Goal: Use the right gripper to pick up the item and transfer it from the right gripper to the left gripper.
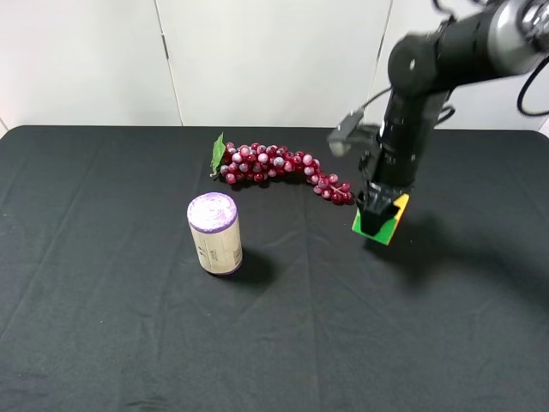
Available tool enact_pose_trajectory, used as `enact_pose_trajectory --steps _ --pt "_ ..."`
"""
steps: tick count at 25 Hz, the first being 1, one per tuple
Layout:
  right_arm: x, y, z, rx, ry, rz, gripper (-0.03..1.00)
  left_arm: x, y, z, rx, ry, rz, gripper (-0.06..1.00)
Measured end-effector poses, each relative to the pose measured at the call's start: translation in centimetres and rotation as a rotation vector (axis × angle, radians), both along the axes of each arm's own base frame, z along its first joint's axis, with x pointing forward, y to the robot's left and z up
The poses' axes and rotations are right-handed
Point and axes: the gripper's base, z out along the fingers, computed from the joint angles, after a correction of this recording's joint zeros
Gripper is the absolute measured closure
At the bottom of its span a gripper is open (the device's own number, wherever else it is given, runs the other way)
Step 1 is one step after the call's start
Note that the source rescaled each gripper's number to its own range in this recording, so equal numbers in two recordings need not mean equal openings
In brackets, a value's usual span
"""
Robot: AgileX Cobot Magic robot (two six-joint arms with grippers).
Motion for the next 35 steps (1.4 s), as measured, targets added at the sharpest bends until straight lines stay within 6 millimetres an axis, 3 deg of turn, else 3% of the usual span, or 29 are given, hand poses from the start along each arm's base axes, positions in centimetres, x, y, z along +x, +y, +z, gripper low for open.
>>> enact_pose_trajectory --steps 12,18,28,35 --pt "-1.3 0.7 7.0 0.145 0.000 -0.039 0.97 0.0 0.0 0.0 0.000 0.000 0.000 -0.06" --pt "-2.4 1.2 9.5 0.266 -0.013 -0.068 0.97 0.0 0.0 0.0 0.000 0.000 0.000 -0.06" --pt "-3.8 2.9 10.7 0.428 0.100 -0.095 0.97 0.0 0.0 0.0 0.000 0.000 0.000 -0.06" --pt "-6.0 6.1 10.7 0.430 0.126 0.012 0.97 0.0 0.0 0.0 0.000 0.000 0.000 -0.06"
